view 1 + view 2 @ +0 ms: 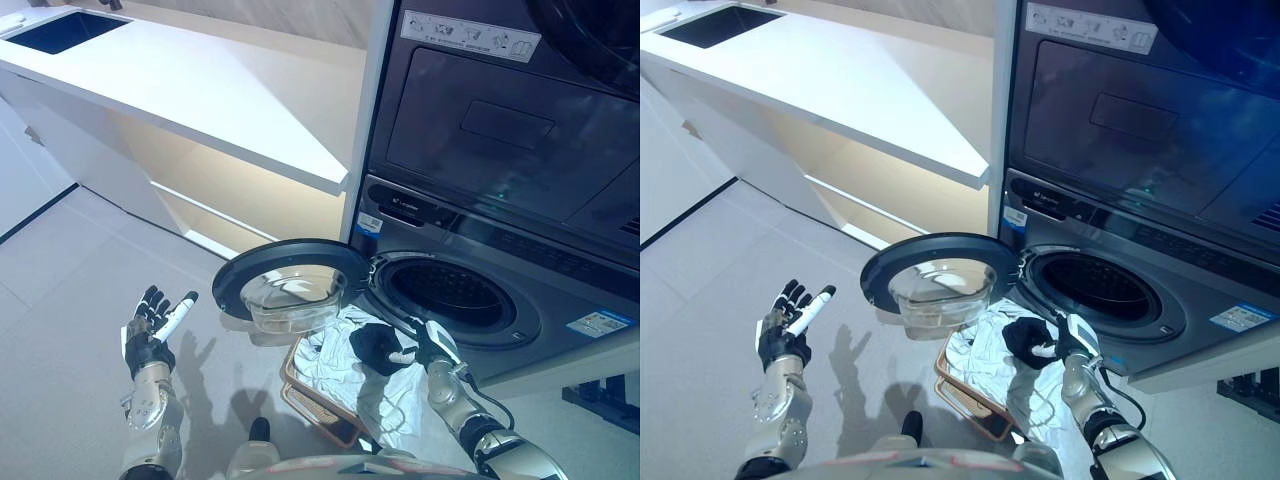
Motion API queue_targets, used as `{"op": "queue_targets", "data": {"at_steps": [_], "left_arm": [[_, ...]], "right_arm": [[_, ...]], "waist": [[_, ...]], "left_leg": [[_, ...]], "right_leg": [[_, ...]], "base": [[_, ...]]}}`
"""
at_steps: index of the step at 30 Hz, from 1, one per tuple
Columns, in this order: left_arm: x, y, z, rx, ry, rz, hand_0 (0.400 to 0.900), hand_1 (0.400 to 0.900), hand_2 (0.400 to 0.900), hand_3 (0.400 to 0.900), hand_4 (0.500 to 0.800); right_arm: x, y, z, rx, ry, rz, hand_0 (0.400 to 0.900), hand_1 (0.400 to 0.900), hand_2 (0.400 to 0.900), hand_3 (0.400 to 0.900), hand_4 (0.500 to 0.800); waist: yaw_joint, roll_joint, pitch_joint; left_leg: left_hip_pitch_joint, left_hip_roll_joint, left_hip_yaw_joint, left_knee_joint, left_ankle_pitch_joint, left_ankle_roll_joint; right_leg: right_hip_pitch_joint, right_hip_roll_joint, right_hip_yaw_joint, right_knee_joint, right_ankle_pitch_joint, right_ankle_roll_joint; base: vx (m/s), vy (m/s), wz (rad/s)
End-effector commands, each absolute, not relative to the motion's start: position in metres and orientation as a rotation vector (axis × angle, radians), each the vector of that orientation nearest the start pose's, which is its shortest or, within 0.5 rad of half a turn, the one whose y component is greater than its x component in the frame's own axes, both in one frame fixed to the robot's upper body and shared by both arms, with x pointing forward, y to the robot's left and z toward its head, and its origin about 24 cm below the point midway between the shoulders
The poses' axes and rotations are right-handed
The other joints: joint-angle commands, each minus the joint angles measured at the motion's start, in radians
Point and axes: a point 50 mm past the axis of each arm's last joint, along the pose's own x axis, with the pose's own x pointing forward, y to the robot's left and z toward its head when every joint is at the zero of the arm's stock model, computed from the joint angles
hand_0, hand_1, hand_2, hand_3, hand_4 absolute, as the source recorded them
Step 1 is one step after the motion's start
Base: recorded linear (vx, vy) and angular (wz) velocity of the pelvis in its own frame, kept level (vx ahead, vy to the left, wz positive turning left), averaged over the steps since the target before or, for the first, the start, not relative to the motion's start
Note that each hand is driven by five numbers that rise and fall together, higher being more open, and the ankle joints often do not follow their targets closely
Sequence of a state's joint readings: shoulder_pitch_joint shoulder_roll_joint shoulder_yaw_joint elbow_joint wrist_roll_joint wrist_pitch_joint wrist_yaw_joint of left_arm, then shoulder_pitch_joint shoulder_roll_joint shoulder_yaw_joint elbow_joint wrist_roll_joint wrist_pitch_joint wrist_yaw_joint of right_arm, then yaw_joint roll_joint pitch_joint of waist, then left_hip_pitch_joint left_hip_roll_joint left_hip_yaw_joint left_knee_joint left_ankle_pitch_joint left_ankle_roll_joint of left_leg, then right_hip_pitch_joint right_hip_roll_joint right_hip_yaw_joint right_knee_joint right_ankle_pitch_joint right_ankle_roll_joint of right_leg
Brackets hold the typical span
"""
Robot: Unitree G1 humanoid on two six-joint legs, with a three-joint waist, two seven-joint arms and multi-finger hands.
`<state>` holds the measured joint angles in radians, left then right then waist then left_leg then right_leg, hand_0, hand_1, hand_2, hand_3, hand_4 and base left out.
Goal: Put the clothes in the basket into the washing machine.
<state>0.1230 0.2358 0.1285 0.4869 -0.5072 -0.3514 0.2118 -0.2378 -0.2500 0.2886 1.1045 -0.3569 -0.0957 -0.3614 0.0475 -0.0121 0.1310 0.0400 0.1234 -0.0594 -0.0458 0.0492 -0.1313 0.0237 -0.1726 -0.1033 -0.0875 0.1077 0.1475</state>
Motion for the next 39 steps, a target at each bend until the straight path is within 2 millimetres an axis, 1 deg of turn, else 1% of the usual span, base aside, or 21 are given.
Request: {"op": "queue_targets", "data": {"at_steps": [1, 5, 8, 9, 13, 14, 15, 19, 21, 23, 24, 25, 26, 28, 29, 30, 31, 32, 33, 37, 39], "left_arm": [[0.197, 0.297, -0.002, -0.115, -0.034, 0.634, 0.9, 0.9, 0.9, 0.9, 0.8], [0.198, 0.297, 0.0, -0.12, -0.045, 0.63, 0.9, 0.9, 0.9, 0.9, 0.8], [0.201, 0.297, 0.01, -0.126, -0.091, 0.61, 0.9, 0.9, 0.9, 0.9, 0.8], [0.205, 0.295, 0.018, -0.138, -0.136, 0.589, 0.9, 0.9, 0.9, 0.9, 0.8], [0.213, 0.289, 0.035, -0.152, -0.21, 0.544, 0.9, 0.9, 0.9, 0.9, 0.8], [0.213, 0.289, 0.035, -0.153, -0.211, 0.544, 0.9, 0.9, 0.9, 0.9, 0.8], [0.215, 0.287, 0.041, -0.164, -0.24, 0.53, 0.9, 0.9, 0.9, 0.9, 0.8], [0.218, 0.284, 0.043, -0.18, -0.25, 0.517, 0.9, 0.9, 0.9, 0.9, 0.8], [0.221, 0.279, 0.053, -0.188, -0.287, 0.488, 0.9, 0.9, 0.9, 0.9, 0.8], [0.221, 0.278, 0.056, -0.19, -0.3, 0.48, 0.9, 0.9, 0.9, 0.9, 0.8], [0.223, 0.279, 0.065, -0.179, -0.335, 0.469, 0.9, 0.9, 0.9, 0.9, 0.8], [0.223, 0.279, 0.068, -0.18, -0.347, 0.467, 0.9, 0.9, 0.9, 0.9, 0.8], [0.224, 0.279, 0.068, -0.18, -0.348, 0.467, 0.9, 0.9, 0.9, 0.9, 0.8], [0.226, 0.277, 0.072, -0.197, -0.362, 0.45, 0.9, 0.9, 0.9, 0.9, 0.8], [0.226, 0.277, 0.073, -0.197, -0.362, 0.451, 0.9, 0.9, 0.9, 0.9, 0.8], [0.227, 0.273, 0.077, -0.197, -0.379, 0.434, 0.9, 0.9, 0.9, 0.9, 0.8], [0.227, 0.273, 0.079, -0.197, -0.387, 0.431, 0.9, 0.9, 0.9, 0.9, 0.8], [0.228, 0.273, 0.079, -0.197, -0.388, 0.431, 0.9, 0.9, 0.9, 0.9, 0.8], [0.229, 0.271, 0.087, -0.193, -0.42, 0.42, 0.9, 0.9, 0.9, 0.9, 0.8], [0.231, 0.268, 0.098, -0.207, -0.47, 0.401, 0.9, 0.9, 0.9, 0.9, 0.8], [0.231, 0.266, 0.101, -0.213, -0.485, 0.4, 0.9, 0.9, 0.9, 0.9, 0.8]], "right_arm": [[0.248, -0.21, -0.082, -0.881, 0.476, -0.034, 0.9, 0.9, 0.9, 0.9, 0.8], [0.246, -0.212, -0.084, -0.893, 0.495, -0.036, 0.9, 0.9, 0.9, 0.9, 0.8], [0.253, -0.217, -0.078, -0.918, 0.484, -0.046, 0.9, 0.9, 0.9, 0.9, 0.8], [0.264, -0.221, -0.069, -0.93, 0.458, -0.07, 0.9, 0.9, 0.9, 0.9, 0.8], [0.284, -0.226, -0.051, -0.946, 0.409, -0.124, 0.9, 0.9, 0.9, 0.9, 0.8], [0.284, -0.226, -0.051, -0.946, 0.408, -0.125, 0.9, 0.9, 0.9, 0.9, 0.8], [0.292, -0.232, -0.042, -0.962, 0.398, -0.161, 0.9, 0.9, 0.9, 0.9, 0.8], [0.3, -0.239, -0.032, -0.963, 0.387, -0.207, 0.9, 0.9, 0.9, 0.9, 0.8], [0.309, -0.247, -0.021, -0.983, 0.368, -0.251, 0.9, 0.9, 0.9, 0.9, 0.8], [0.312, -0.249, -0.017, -0.99, 0.363, -0.264, 0.9, 0.9, 0.9, 0.9, 0.8], [0.324, -0.255, 0.0, -1.011, 0.328, -0.299, 0.9, 0.9, 0.9, 0.9, 0.8], [0.329, -0.257, 0.008, -1.019, 0.317, -0.315, 0.9, 0.9, 0.9, 0.9, 0.8], [0.33, -0.257, 0.008, -1.019, 0.316, -0.315, 0.9, 0.9, 0.9, 0.9, 0.8], [0.34, -0.265, 0.025, -1.042, 0.303, -0.356, 0.9, 0.9, 0.9, 0.9, 0.8], [0.341, -0.265, 0.025, -1.042, 0.302, -0.357, 0.9, 0.9, 0.9, 0.9, 0.8], [0.348, -0.272, 0.041, -1.05, 0.277, -0.4, 0.9, 0.9, 0.9, 0.9, 0.8], [0.351, -0.274, 0.047, -1.055, 0.262, -0.416, 0.9, 0.9, 0.9, 0.9, 0.8], [0.351, -0.274, 0.048, -1.055, 0.261, -0.416, 0.9, 0.9, 0.9, 0.9, 0.8], [0.359, -0.282, 0.068, -1.078, 0.214, -0.461, 0.9, 0.9, 0.9, 0.9, 0.8], [0.371, -0.293, 0.105, -1.102, 0.15, -0.537, 0.9, 0.9, 0.9, 0.9, 0.8], [0.376, -0.294, 0.12, -1.106, 0.115, -0.561, 0.9, 0.9, 0.9, 0.9, 0.8]], "waist": [[-0.006, -0.014, -0.032], [-0.005, -0.013, -0.025], [-0.003, -0.008, 0.011], [0.0, -0.005, 0.054], [0.008, 0.012, 0.123], [0.008, 0.012, 0.122], [0.013, 0.026, 0.158], [0.019, 0.036, 0.185], [0.024, 0.049, 0.217], [0.025, 0.054, 0.224], [0.027, 0.06, 0.256], [0.029, 0.061, 0.264], [0.029, 0.061, 0.263], [0.037, 0.066, 0.291], [0.038, 0.066, 0.289], [0.039, 0.072, 0.311], [0.039, 0.074, 0.32], [0.039, 0.074, 0.319], [0.039, 0.081, 0.345], [0.04, 0.087, 0.381], [0.04, 0.089, 0.389]], "left_leg": [[-0.058, -0.035, -0.034, 0.048, -0.045, 0.08], [-0.065, -0.036, -0.037, 0.05, -0.043, 0.079], [-0.1, -0.042, -0.041, 0.065, -0.038, 0.078], [-0.141, -0.05, -0.045, 0.087, -0.033, 0.079], [-0.223, -0.068, -0.048, 0.13, -0.025, 0.084], [-0.226, -0.068, -0.048, 0.132, -0.026, 0.084], [-0.261, -0.078, -0.047, 0.148, -0.02, 0.088], [-0.298, -0.087, -0.044, 0.163, -0.017, 0.093], [-0.329, -0.095, -0.048, 0.172, -0.009, 0.096], [-0.338, -0.095, -0.051, 0.171, -0.006, 0.096], [-0.369, -0.098, -0.057, 0.173, 0.003, 0.096], [-0.387, -0.099, -0.055, 0.175, 0.007, 0.096], [-0.39, -0.099, -0.054, 0.176, 0.007, 0.096], [-0.435, -0.103, -0.053, 0.179, 0.02, 0.097], [-0.438, -0.103, -0.053, 0.18, 0.02, 0.097], [-0.465, -0.107, -0.053, 0.179, 0.028, 0.098], [-0.478, -0.109, -0.052, 0.181, 0.032, 0.099], [-0.481, -0.109, -0.052, 0.182, 0.032, 0.099], [-0.516, -0.113, -0.05, 0.188, 0.037, 0.1], [-0.595, -0.12, -0.045, 0.203, 0.047, 0.101], [-0.64, -0.123, -0.042, 0.21, 0.051, 0.102]], "right_leg": [[-0.014, -0.013, -0.037, 0.131, -0.093, 0.002], [-0.021, -0.013, -0.038, 0.132, -0.094, 0.002], [-0.049, -0.015, -0.041, 0.14, -0.088, 0.002], [-0.083, -0.018, -0.039, 0.149, -0.082, 0.001], [-0.152, -0.031, -0.036, 0.175, -0.068, -0.003], [-0.156, -0.031, -0.036, 0.177, -0.068, -0.003], [-0.19, -0.038, -0.03, 0.193, -0.063, -0.005], [-0.229, -0.046, -0.023, 0.214, -0.062, -0.008], [-0.258, -0.052, -0.026, 0.236, -0.063, -0.011], [-0.267, -0.054, -0.028, 0.243, -0.065, -0.012], [-0.308, -0.055, -0.024, 0.258, -0.061, -0.014], [-0.329, -0.054, -0.021, 0.264, -0.059, -0.014], [-0.334, -0.054, -0.02, 0.266, -0.059, -0.014], [-0.383, -0.055, -0.019, 0.269, -0.043, -0.015], [-0.386, -0.055, -0.019, 0.27, -0.042, -0.015], [-0.417, -0.058, -0.017, 0.274, -0.036, -0.016], [-0.434, -0.058, -0.016, 0.279, -0.034, -0.016], [-0.437, -0.059, -0.015, 0.28, -0.034, -0.016], [-0.48, -0.058, -0.006, 0.291, -0.028, -0.017], [-0.57, -0.058, 0.006, 0.312, -0.013, -0.018], [-0.618, -0.054, 0.011, 0.321, -0.007, -0.018]], "base": [[0.0, 0.0, 0.0], [-0.02, 0.004, 0.01], [-0.12, 0.021, 0.02], [-0.25, 0.038, 0.02], [-0.16, 0.04, 0.06], [-0.14, 0.073, 0.02], [-0.1, 0.057, 0.0], [-0.08, 0.046, 0.04], [-0.09, 0.038, 0.14], [-0.11, 0.033, 0.09], [-0.16, 0.027, 0.02], [-0.16, 0.028, 0.01], [-0.1, 0.004, -0.01], [-0.12, 0.003, 0.0], [-0.14, 0.019, 0.0], [-0.1, 0.019, 0.0], [-0.1, 0.019, 0.0], [-0.11, 0.04, -0.06], [-0.13, 0.036, -0.08], [-0.13, 0.021, -0.04], [-0.08, 0.012, -0.04]]}}
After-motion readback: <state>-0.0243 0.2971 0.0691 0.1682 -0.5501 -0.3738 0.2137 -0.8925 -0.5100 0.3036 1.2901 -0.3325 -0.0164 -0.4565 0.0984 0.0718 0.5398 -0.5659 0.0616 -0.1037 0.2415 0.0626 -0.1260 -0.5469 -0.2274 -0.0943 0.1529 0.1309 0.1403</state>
